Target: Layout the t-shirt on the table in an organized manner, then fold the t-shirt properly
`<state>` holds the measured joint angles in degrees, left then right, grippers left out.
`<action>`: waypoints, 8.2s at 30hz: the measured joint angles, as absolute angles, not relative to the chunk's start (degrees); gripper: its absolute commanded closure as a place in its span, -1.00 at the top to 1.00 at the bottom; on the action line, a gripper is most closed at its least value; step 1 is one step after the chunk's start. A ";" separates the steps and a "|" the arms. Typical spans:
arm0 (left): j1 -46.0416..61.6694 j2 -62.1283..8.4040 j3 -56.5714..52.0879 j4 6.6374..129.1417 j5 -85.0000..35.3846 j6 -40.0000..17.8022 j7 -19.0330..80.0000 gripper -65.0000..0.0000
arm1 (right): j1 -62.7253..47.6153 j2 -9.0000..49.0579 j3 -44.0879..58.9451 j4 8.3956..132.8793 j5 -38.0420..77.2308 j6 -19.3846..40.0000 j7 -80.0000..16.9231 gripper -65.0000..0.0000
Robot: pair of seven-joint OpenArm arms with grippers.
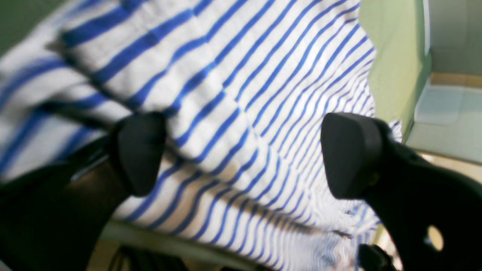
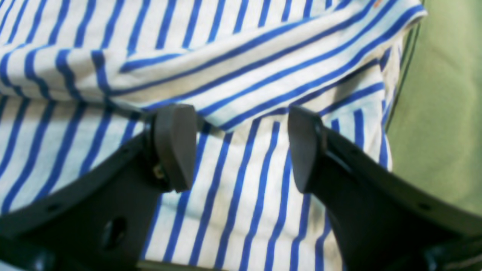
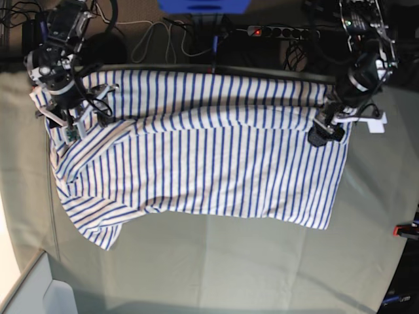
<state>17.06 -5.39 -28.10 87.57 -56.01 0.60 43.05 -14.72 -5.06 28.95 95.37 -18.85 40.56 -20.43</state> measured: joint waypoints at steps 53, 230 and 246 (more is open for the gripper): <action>21.74 8.93 -25.08 97.60 -52.64 1.32 46.50 0.97 | -15.57 -4.75 25.87 95.15 -19.05 40.51 -20.36 0.18; -32.32 -10.94 -0.36 18.44 -9.65 -7.40 1.58 0.36 | 27.86 16.99 21.63 32.86 -18.59 19.18 -4.08 0.20; -31.46 -11.27 -0.51 18.44 -9.43 -8.19 -1.63 -1.00 | 26.61 16.84 21.47 32.88 -18.59 19.16 -3.81 0.20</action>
